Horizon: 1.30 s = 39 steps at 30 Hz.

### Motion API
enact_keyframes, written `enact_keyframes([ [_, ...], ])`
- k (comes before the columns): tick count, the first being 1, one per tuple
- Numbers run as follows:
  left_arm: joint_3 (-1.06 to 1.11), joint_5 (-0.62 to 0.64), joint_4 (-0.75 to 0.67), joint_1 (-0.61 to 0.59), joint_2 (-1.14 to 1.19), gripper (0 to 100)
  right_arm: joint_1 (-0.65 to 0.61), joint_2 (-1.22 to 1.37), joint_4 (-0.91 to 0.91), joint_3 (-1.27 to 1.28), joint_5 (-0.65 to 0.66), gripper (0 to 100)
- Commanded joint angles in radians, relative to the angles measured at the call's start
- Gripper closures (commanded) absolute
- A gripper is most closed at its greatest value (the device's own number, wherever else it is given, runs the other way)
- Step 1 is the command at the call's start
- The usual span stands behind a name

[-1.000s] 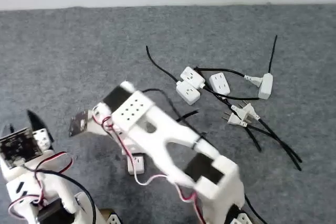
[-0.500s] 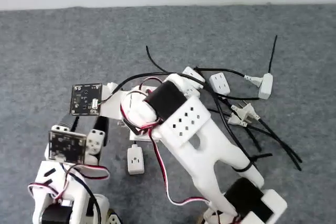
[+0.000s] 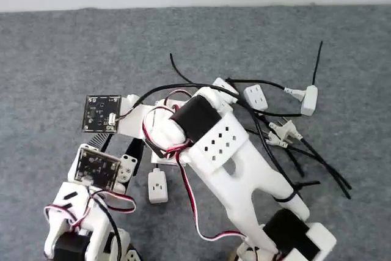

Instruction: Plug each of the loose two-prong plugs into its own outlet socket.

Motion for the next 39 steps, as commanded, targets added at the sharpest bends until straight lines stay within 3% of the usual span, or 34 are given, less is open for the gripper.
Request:
enact_keyframes([
  [1,0.056,-0.014,-0.044,0.005,0.005,83,0.008,-0.085,0.042,-0.008,-0.012,99.0],
  [10,0.124,-0.009,-0.084,0.008,0.005,83,0.010,-0.101,0.041,-0.006,-0.012,99.0],
  [17,0.142,-0.012,-0.078,0.080,0.005,83,-0.019,-0.099,0.041,-0.005,-0.012,99.0],
  [27,0.085,-0.009,-0.080,-0.226,0.005,83,0.016,-0.102,0.038,0.057,-0.008,99.0],
  [30,0.062,-0.006,-0.069,-0.195,0.005,83,0.013,-0.101,0.038,0.058,-0.008,99.0],
  [39,0.042,-0.012,-0.035,0.044,0.005,83,0.012,-0.101,0.033,0.058,-0.014,99.0],
])
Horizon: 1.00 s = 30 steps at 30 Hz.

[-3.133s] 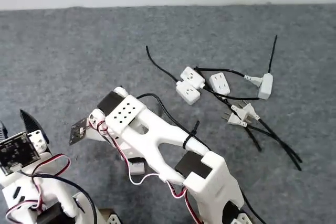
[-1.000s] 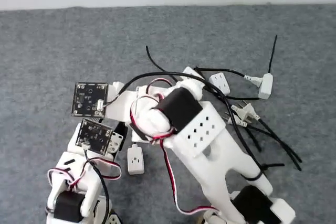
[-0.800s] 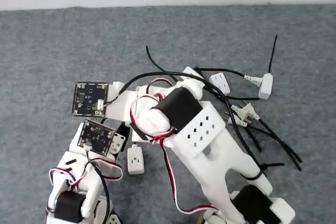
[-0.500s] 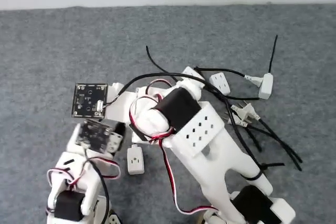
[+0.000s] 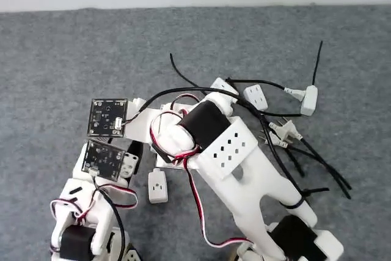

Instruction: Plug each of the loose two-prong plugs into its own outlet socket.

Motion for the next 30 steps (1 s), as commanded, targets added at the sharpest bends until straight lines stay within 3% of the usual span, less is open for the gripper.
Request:
enact_keyframes([
  [1,-0.048,-0.009,0.002,0.075,0.002,83,0.005,-0.038,0.031,-0.008,-0.014,99.0],
  [15,0.038,-0.011,-0.014,0.215,0.002,83,0.004,-0.038,0.030,-0.008,-0.015,99.0],
  [30,0.039,-0.040,-0.012,0.221,0.002,83,-0.051,-0.038,0.030,-0.008,-0.049,99.0],
])
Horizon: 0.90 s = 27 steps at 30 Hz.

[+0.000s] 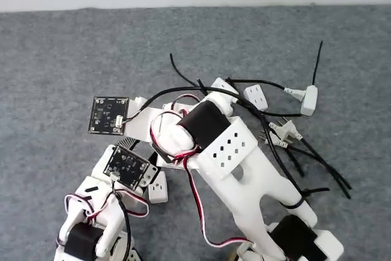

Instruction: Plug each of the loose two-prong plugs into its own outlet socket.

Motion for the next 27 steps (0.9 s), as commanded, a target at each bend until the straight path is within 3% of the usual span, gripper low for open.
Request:
enact_keyframes([
  [1,-0.004,-0.003,-0.012,0.031,0.005,83,-0.042,-0.039,0.028,-0.009,-0.017,99.0],
  [10,0.012,-0.008,-0.011,0.018,0.005,83,-0.041,-0.039,0.028,-0.009,-0.017,99.0],
  [18,0.012,-0.003,-0.040,-0.276,0.005,83,-0.036,-0.039,0.030,-0.011,-0.017,99.0],
  [27,0.012,0.009,-0.083,-0.430,0.005,83,-0.035,-0.024,0.001,-0.008,-0.018,99.0],
])
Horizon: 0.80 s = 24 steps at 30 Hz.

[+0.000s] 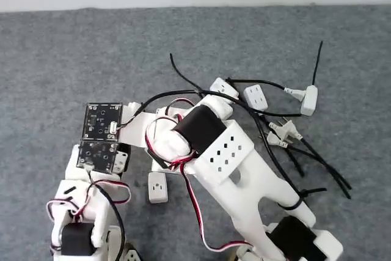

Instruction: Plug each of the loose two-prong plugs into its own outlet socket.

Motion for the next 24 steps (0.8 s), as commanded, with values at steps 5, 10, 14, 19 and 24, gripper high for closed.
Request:
enact_keyframes([
  [5,-0.024,0.048,-0.089,-0.196,0.002,83,-0.005,0.097,0.002,-0.012,-0.003,99.0],
  [10,-0.081,0.087,-0.094,-0.351,0.002,83,-0.012,0.243,0.001,-0.015,0.069,99.0],
  [14,-0.093,0.097,-0.097,-0.393,0.002,83,-0.012,0.329,-0.048,-0.015,0.091,99.0],
  [19,-0.074,0.094,-0.129,-0.394,0.002,83,-0.012,0.438,-0.074,-0.015,0.132,99.0],
  [24,-0.059,0.091,-0.150,-0.396,0.002,83,-0.005,0.472,-0.128,-0.015,0.130,99.0],
])
